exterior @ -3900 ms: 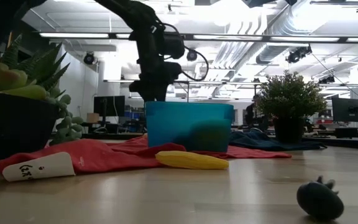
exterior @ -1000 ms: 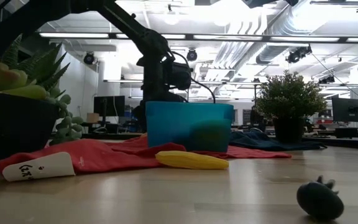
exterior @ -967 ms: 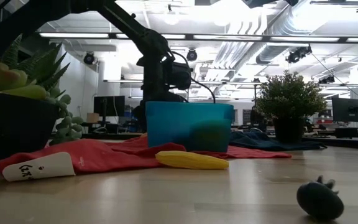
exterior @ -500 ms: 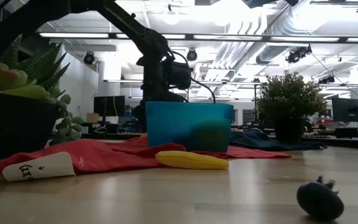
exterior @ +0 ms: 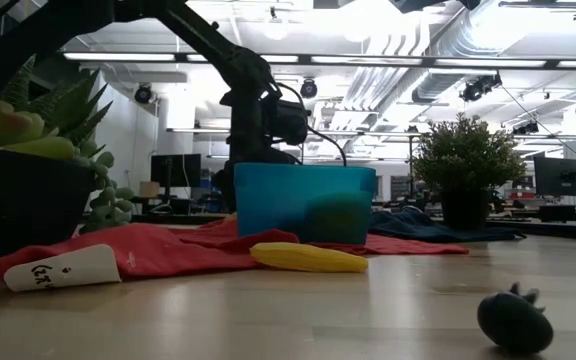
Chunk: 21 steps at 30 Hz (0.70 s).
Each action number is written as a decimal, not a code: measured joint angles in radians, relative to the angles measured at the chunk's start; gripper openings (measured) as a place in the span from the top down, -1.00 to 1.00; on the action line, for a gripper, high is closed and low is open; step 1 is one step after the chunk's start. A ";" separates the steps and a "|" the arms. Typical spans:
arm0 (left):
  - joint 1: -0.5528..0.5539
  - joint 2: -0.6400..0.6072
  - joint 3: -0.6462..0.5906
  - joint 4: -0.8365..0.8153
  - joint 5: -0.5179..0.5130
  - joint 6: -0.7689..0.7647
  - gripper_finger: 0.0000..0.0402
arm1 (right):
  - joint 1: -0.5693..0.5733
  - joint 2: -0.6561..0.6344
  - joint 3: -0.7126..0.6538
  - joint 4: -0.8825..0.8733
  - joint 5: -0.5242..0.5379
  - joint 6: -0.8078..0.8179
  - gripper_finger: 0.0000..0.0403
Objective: Pick and placing Produce into tupperware
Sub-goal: Put the croissant into the blue bin
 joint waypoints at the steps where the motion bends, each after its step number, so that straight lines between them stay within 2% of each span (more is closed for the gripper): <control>1: 0.000 0.000 0.000 0.000 0.000 0.000 0.00 | 0.000 0.000 0.000 0.000 0.000 0.000 0.36; 14: 0.000 0.002 0.001 -0.039 -0.002 0.026 0.02 | 0.000 0.000 0.000 0.000 0.000 -0.003 0.36; 21: 0.000 0.011 0.092 -0.088 -0.006 0.035 0.03 | 0.000 0.000 0.000 0.000 0.000 -0.004 0.36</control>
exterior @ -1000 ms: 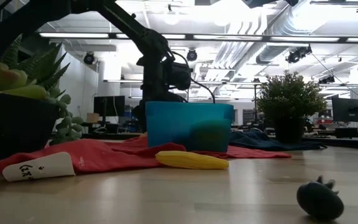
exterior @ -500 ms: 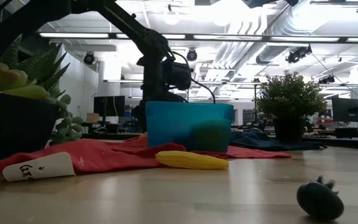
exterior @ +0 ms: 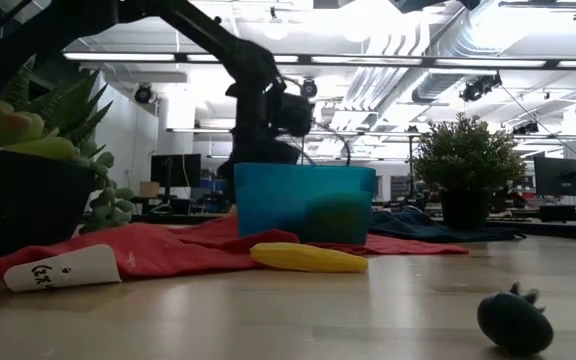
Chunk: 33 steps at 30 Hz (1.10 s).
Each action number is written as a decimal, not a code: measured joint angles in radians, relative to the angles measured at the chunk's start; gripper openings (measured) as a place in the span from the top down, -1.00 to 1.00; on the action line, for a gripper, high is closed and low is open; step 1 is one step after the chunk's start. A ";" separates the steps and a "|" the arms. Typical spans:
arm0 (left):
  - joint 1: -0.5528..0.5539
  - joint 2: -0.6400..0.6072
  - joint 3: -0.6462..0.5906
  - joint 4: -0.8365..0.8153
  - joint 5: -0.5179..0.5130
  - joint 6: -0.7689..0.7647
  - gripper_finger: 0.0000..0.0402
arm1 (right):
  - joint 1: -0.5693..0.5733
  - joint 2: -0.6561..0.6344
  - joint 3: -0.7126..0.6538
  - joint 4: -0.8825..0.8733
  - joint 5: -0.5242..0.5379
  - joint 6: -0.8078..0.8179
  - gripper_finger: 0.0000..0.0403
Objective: Pick and placing Produce into tupperware
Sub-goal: Put the croissant into the blue bin
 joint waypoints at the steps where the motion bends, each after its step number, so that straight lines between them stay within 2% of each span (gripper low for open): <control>1: 0.000 0.000 0.022 -0.009 0.000 0.002 0.02 | 0.000 0.000 0.000 0.000 0.000 0.000 0.36; 11: 0.000 -0.003 0.219 -0.108 0.001 0.043 0.02 | 0.000 0.000 0.000 0.000 0.000 0.000 0.36; 17: -0.001 -0.004 0.301 -0.214 0.080 0.094 0.02 | 0.000 0.000 0.000 0.000 0.000 0.000 0.36; 24: -0.034 -0.005 0.335 -0.304 0.105 0.133 0.02 | 0.000 0.000 0.000 0.000 0.000 0.000 0.36; 33: -0.136 -0.006 0.335 -0.352 0.106 0.147 0.02 | 0.000 0.000 0.000 0.000 0.000 0.003 0.36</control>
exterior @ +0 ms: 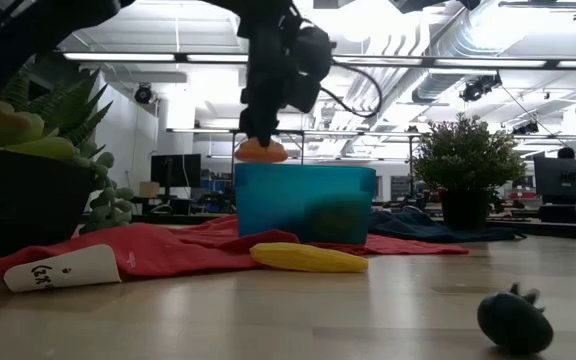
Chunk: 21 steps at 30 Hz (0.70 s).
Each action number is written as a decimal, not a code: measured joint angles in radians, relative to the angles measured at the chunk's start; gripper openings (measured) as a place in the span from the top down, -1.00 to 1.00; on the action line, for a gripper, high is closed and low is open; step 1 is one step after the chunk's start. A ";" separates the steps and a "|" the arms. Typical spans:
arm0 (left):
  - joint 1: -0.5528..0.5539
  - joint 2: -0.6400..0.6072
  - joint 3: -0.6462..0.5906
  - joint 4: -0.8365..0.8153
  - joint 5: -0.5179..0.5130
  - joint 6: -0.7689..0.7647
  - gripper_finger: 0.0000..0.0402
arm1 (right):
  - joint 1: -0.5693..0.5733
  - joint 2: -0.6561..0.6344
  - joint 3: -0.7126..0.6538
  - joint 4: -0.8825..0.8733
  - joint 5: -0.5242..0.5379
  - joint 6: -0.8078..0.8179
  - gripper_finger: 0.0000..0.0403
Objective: Pick and placing Produce into tupperware
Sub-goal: Put the croissant into the blue bin
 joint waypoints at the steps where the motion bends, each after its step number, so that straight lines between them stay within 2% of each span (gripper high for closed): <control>1: -0.013 0.000 0.000 0.000 0.000 0.000 0.02 | 0.000 0.000 0.000 0.000 0.000 0.001 0.36; 12: -0.130 -0.001 0.000 0.024 0.000 -0.002 0.02 | 0.001 0.000 0.000 0.000 0.000 0.005 0.36; 21: -0.178 -0.001 0.000 0.103 0.012 -0.046 0.01 | 0.001 0.000 0.000 0.000 0.000 0.001 0.36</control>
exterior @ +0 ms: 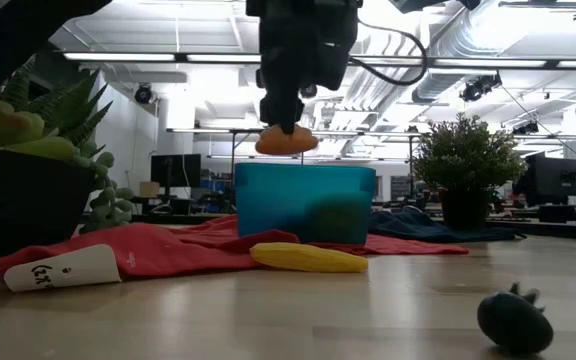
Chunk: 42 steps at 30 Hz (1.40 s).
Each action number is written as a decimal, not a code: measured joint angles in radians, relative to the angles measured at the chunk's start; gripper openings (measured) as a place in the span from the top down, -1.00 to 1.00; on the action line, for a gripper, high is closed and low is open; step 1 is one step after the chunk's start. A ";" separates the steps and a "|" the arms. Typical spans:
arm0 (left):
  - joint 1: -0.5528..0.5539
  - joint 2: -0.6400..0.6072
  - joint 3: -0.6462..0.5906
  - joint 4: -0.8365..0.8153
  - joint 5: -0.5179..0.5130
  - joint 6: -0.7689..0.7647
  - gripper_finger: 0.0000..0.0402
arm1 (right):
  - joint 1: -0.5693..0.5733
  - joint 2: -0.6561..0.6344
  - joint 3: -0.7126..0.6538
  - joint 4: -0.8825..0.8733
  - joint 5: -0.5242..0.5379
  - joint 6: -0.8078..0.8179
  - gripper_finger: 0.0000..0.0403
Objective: Pick and placing Produce into tupperware
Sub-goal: Put the croissant into the blue bin, then put the strawberry into the blue bin
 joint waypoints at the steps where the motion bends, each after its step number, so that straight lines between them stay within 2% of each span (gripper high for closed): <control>1: 0.001 0.000 0.000 0.009 0.007 -0.005 0.01 | 0.000 0.000 0.000 0.000 0.000 0.000 0.36; 10: -0.007 0.000 0.000 0.097 0.021 -0.037 0.01 | 0.000 0.000 0.000 0.000 0.000 0.000 0.36; 22: -0.006 0.000 0.000 0.106 0.000 -0.036 0.01 | 0.000 0.000 0.000 0.000 0.000 -0.001 0.36; 25: -0.006 0.000 0.000 0.107 -0.032 -0.035 -0.04 | 0.000 0.000 0.000 0.000 0.000 -0.001 0.36; 34: -0.006 0.000 0.000 0.084 -0.036 -0.007 -0.27 | 0.000 0.000 0.000 0.000 0.000 0.000 0.36; 42: 0.040 -0.001 0.028 0.064 -0.038 0.051 -0.18 | 0.000 0.000 0.000 0.000 -0.001 -0.001 0.36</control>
